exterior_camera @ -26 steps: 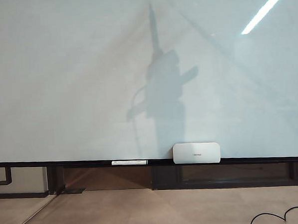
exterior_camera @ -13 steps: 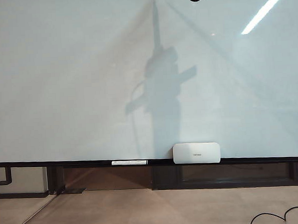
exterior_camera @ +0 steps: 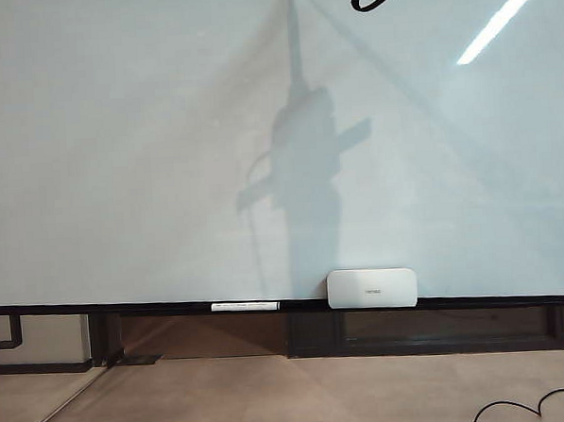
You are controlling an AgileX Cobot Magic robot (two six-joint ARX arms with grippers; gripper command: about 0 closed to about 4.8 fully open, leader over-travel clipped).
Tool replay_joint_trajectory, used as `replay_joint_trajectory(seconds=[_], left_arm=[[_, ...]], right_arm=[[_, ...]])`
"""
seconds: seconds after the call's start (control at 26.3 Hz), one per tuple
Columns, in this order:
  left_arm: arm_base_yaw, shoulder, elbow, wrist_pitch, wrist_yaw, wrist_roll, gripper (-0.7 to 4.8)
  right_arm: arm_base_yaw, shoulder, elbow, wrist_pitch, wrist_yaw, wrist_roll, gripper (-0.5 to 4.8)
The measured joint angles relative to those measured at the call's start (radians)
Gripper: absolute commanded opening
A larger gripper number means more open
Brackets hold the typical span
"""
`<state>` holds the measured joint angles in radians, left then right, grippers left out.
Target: Reach to the right to find the marker pen, pick it up, and write the number 14 on the whiteboard.
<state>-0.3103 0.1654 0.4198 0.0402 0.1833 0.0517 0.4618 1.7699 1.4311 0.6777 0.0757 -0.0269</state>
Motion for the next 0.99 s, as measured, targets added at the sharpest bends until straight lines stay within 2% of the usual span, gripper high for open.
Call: replay_joint_trajectory(seconds=[0.84,0.99], left_arm=[[0.000,0.000,0.000,0.001,0.015,0.027,-0.06],[0.000,0.000,0.000,0.001,0.015,0.027,-0.06]], right_arm=[[0.002,0.060,0.063,0.013,0.029,-0.009,-0.02],[0.002,0.060,0.063,-0.057,0.029,-0.010,-0.02]])
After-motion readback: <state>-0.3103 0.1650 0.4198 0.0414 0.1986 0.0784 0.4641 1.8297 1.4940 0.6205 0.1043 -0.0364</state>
